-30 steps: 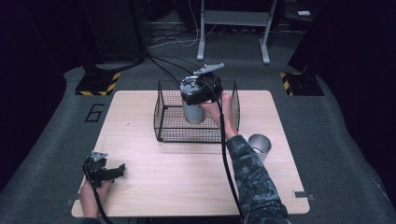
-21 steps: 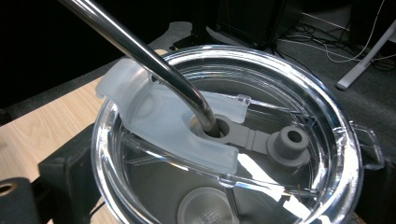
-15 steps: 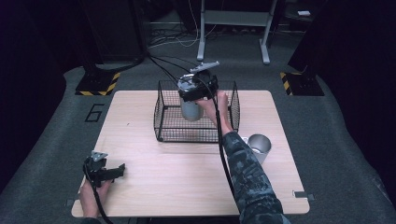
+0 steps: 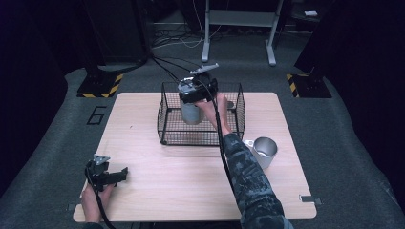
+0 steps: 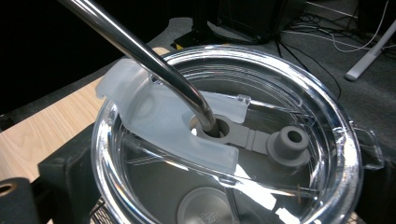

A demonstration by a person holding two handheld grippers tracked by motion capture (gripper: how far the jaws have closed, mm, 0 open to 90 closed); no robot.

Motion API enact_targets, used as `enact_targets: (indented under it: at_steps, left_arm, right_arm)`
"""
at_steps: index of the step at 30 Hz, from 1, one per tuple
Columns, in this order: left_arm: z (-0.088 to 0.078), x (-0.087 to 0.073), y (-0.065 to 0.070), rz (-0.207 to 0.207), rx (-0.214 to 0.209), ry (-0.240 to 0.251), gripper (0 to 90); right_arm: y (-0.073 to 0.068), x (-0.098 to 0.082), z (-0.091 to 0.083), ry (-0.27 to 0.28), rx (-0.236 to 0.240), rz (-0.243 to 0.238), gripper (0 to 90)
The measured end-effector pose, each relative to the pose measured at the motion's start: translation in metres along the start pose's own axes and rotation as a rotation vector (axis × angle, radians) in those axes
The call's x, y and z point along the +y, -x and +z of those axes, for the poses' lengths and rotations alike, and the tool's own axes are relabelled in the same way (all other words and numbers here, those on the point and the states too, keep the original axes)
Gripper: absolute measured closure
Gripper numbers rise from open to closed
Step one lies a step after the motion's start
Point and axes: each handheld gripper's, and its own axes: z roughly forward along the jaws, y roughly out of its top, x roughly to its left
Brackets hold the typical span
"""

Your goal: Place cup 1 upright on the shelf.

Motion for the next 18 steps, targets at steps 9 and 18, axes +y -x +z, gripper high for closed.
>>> enact_targets:
  at_steps: [9,18]
  left_arm:
    - [0.0,0.0,0.0,0.0,0.0,0.0,0.5]
    - [0.0,0.0,0.0,0.0,0.0,0.0,0.6]
  right_arm:
    - [-0.007,-0.003,0.014,-0.013,0.017,0.013,3.4]
    - [-0.01,-0.009,0.03,-0.025,0.02,0.026,3.4]
